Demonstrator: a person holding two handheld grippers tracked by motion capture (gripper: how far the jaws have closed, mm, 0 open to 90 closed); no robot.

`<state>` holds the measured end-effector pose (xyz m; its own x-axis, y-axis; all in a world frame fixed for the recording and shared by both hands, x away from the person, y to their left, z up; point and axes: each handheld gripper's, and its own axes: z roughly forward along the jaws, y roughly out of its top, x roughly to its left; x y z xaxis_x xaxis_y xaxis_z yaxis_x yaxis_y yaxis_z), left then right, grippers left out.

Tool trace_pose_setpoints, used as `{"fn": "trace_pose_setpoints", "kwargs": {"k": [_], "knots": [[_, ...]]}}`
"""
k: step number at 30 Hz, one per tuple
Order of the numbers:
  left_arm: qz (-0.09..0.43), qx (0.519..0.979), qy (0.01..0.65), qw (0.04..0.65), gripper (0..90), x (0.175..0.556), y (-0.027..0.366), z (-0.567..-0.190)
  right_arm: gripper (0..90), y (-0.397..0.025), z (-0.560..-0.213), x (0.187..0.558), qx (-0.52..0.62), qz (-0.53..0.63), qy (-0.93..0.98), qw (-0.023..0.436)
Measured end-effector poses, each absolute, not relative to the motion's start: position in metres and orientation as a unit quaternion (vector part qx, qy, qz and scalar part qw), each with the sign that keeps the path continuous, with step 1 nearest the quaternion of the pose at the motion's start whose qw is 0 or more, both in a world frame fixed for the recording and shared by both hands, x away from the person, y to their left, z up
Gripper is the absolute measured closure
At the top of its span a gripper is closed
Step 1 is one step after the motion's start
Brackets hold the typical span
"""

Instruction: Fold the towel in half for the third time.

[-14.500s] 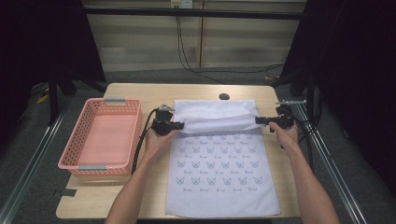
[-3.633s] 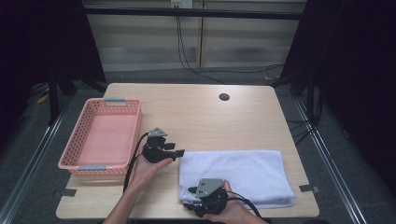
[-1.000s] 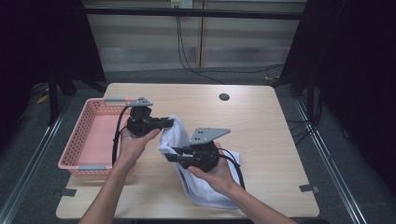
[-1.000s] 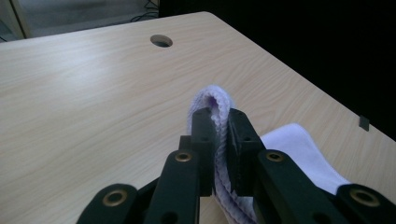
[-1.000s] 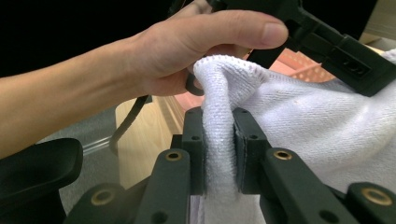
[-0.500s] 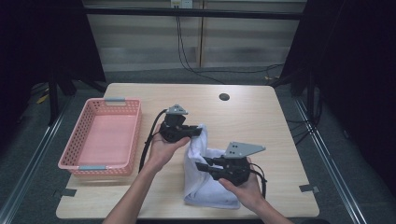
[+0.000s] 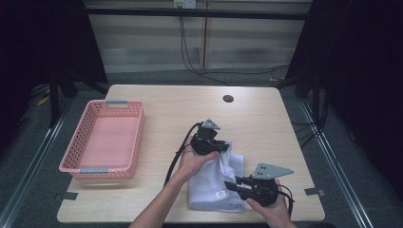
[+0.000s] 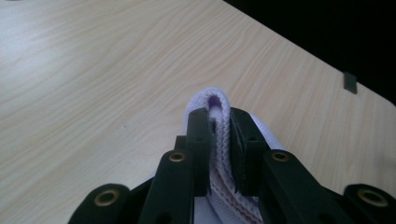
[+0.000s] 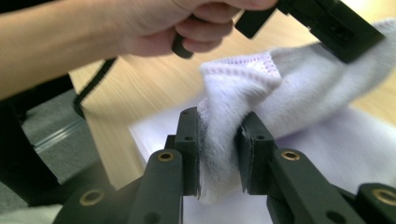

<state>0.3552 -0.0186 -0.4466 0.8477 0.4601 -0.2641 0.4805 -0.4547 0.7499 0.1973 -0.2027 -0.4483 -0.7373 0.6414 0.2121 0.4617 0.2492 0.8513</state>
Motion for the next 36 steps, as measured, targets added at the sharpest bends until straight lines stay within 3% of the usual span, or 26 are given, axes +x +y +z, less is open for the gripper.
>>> {"fn": "trace_pose_setpoints", "kwargs": {"k": [7,11,13,17,22,30,31,32,33,35,36], "knots": [[-0.044,0.848,0.271,0.453,67.9,0.357,-0.032,-0.462,69.7,-0.222,-0.467,0.189,0.371,0.467,0.799,0.072],[-0.024,0.826,0.266,0.497,56.2,0.349,-0.013,-0.449,43.3,-0.232,-0.465,0.177,0.382,0.449,0.804,0.075],[-0.022,0.822,0.273,0.499,53.4,0.347,-0.004,-0.446,40.0,-0.235,-0.464,0.176,0.387,0.449,0.802,0.075],[-0.010,0.837,0.268,0.477,54.5,0.335,0.024,-0.445,34.5,-0.250,-0.452,0.189,0.402,0.458,0.787,0.099],[-0.037,0.860,0.239,0.449,62.1,0.296,0.054,-0.456,32.5,-0.247,-0.438,0.252,0.413,0.461,0.775,0.125],[-0.056,0.895,0.192,0.400,56.2,0.246,0.063,-0.475,36.1,-0.225,-0.463,0.330,0.445,0.402,0.791,0.123],[-0.052,0.894,0.191,0.403,55.4,0.245,0.064,-0.478,39.6,-0.225,-0.468,0.335,0.449,0.400,0.790,0.117],[-0.054,0.892,0.196,0.403,55.3,0.244,0.065,-0.480,55.5,-0.226,-0.472,0.337,0.452,0.402,0.789,0.107],[-0.056,0.889,0.200,0.408,55.2,0.245,0.066,-0.481,64.7,-0.227,-0.474,0.336,0.449,0.404,0.790,0.106],[-0.061,0.886,0.207,0.410,54.5,0.245,0.067,-0.483,76.8,-0.230,-0.474,0.331,0.455,0.405,0.785,0.111],[-0.058,0.889,0.204,0.405,53.8,0.244,0.067,-0.483,78.5,-0.232,-0.473,0.327,0.455,0.408,0.783,0.117]]}}
